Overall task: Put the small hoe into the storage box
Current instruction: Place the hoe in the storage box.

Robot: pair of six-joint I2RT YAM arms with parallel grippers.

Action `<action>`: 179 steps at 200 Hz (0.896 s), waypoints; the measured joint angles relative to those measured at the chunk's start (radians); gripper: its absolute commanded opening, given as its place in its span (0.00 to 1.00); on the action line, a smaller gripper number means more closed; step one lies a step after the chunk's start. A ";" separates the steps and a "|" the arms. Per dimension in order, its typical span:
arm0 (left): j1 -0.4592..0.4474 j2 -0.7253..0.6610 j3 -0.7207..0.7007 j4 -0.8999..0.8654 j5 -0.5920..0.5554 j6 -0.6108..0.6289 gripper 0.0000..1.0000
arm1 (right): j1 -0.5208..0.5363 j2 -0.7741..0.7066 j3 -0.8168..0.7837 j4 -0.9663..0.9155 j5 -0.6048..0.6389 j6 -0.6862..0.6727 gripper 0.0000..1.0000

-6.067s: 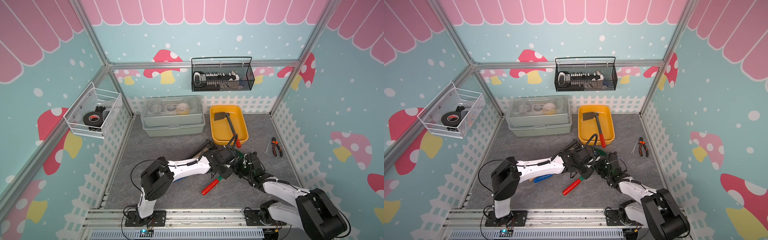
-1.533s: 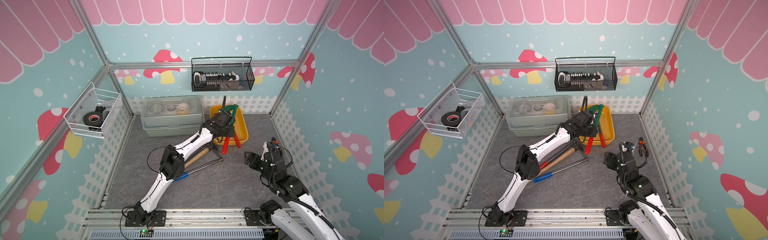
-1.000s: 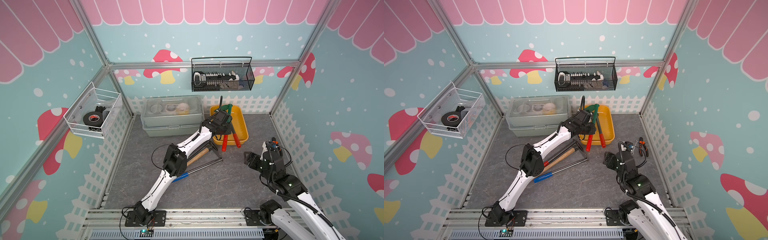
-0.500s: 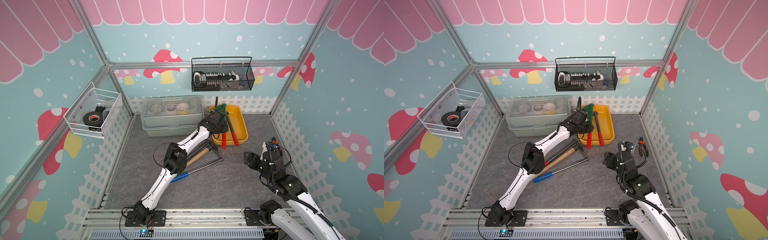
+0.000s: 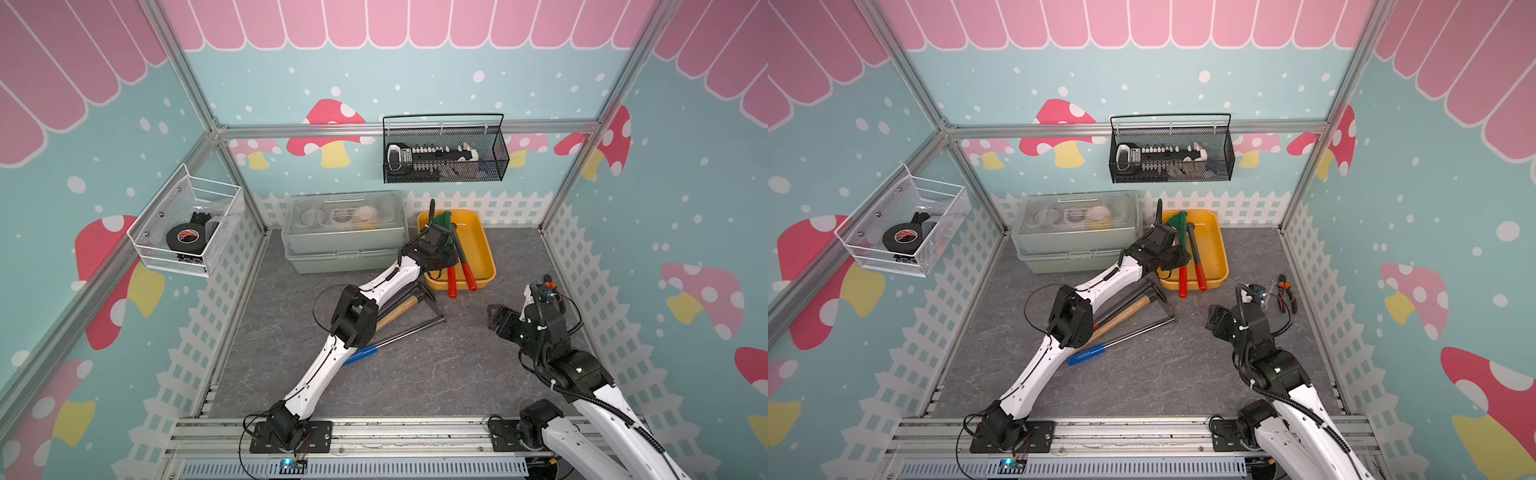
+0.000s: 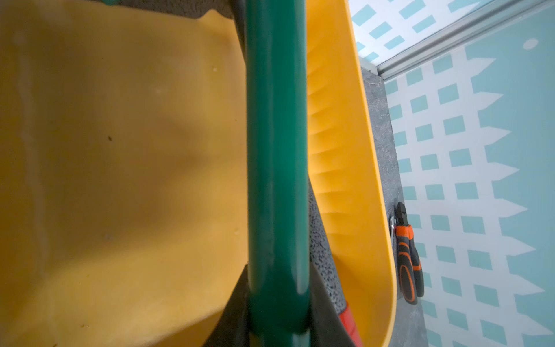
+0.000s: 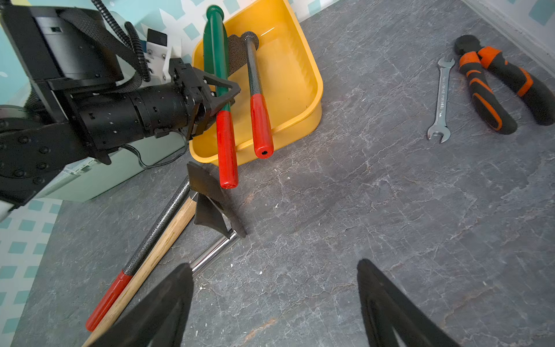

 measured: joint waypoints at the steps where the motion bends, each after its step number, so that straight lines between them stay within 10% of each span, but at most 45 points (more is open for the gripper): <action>1: 0.000 0.000 0.000 0.000 0.000 -0.001 0.00 | 0.000 0.000 0.000 0.000 0.000 0.000 0.85; 179: 0.019 0.009 -0.005 0.035 0.008 -0.038 0.41 | -0.001 -0.008 -0.006 0.000 0.000 -0.006 0.85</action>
